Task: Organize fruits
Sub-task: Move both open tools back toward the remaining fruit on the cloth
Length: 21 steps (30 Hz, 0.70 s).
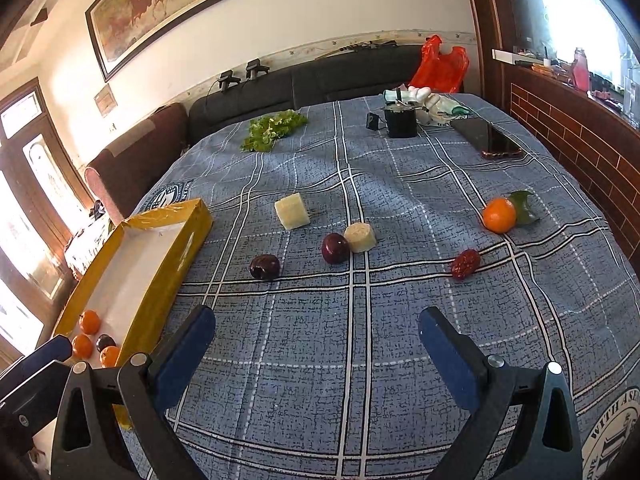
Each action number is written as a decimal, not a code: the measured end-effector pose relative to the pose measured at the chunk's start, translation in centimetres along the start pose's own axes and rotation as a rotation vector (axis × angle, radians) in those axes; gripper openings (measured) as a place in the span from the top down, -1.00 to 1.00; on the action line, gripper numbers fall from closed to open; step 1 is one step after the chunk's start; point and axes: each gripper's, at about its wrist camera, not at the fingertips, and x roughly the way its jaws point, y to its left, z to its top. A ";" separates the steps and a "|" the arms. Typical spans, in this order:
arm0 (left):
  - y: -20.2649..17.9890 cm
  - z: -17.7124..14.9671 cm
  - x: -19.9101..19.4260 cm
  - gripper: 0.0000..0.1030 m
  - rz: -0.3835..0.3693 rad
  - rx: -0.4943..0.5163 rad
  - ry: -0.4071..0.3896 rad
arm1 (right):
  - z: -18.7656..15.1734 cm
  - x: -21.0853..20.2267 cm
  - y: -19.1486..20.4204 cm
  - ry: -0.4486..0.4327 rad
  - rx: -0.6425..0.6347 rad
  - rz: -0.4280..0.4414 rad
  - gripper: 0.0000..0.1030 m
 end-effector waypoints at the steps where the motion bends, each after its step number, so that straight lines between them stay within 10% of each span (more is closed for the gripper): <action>1: 0.2 0.0 0.0 -0.78 0.003 -0.006 -0.003 | 0.0 0.1 -0.2 0.001 0.003 -0.003 -1.00; 16: 3.3 0.8 2.2 -0.76 0.071 -0.087 0.022 | 2.7 0.8 -7.1 -0.011 0.081 -0.044 -1.00; 21: 2.6 1.5 3.2 -0.32 0.046 -0.050 0.040 | 4.5 0.2 -12.2 -0.049 0.186 -0.067 -1.00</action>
